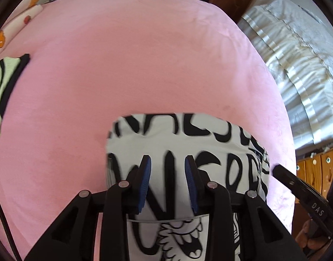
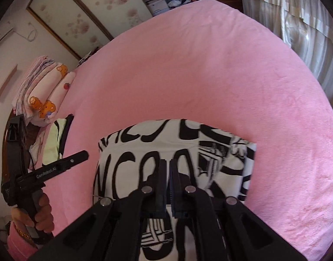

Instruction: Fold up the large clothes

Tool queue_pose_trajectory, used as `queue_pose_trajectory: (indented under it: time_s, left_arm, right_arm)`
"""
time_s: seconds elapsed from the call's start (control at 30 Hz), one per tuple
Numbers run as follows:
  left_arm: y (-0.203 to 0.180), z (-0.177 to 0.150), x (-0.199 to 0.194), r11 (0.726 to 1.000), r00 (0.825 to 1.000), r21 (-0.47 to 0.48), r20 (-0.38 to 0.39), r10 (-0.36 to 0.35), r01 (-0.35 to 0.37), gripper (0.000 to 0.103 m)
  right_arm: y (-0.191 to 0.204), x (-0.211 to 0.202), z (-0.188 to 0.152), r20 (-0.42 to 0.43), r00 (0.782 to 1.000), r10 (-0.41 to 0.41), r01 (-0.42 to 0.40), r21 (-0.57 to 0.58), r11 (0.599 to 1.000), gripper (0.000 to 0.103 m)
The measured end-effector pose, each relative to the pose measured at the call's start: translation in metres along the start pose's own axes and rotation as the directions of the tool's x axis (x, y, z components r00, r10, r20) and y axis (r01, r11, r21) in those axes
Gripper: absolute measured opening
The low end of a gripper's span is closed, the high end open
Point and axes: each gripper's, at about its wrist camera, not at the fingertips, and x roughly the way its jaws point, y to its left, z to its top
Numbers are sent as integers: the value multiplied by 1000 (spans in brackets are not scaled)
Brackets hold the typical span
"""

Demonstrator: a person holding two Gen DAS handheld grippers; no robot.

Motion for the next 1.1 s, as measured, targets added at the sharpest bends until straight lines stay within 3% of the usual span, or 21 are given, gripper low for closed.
queue_pose_trajectory:
  time_s: [0.17,0.33,0.47,0.6,0.63,0.73,0.77,0.87,0.97,1.1]
  left_arm:
    - [-13,-9,31,999,996,-13,-71,-53,52,30]
    - [-10,-14,43,999,998,49,-59,10,-7,30]
    - [16,-12,41,999,997,31,-59,43,-42,30]
    - [53,-15,38,997,996,-63,-79,36,-41,30]
    - [62,-15,37,995,996,-98,-85,19,-28,30]
    - [79,-22,31,983,996,-183,-90,-27,11,30]
    - [81,-26,28,983,996,-185,-87,-23,7,30]
    - [77,-41,20,986,996,-165,-82,-28,14,30]
    - [58,-59,13,992,995,-121,-87,-54,43,30]
    - [33,-80,10,997,992,-55,-113,-51,45,30]
  right_arm:
    - [23,46,2,-26,999,45,-46,-45,998,2]
    - [10,84,1,-100,995,-23,19,-42,999,0]
    - [-14,76,-5,-101,994,-37,35,-24,999,0]
    - [-38,58,-8,-86,993,-76,77,13,997,0]
    - [-44,55,-8,-87,992,-89,92,36,995,0]
    - [-58,46,-12,-92,958,-272,275,21,961,0]
    - [-62,42,-13,-90,958,-273,277,38,960,0]
    - [-72,24,-16,-81,977,-199,208,128,970,0]
    - [-58,9,-25,-71,988,-137,145,118,982,0]
    - [-27,9,-47,-98,995,21,-9,125,992,0]
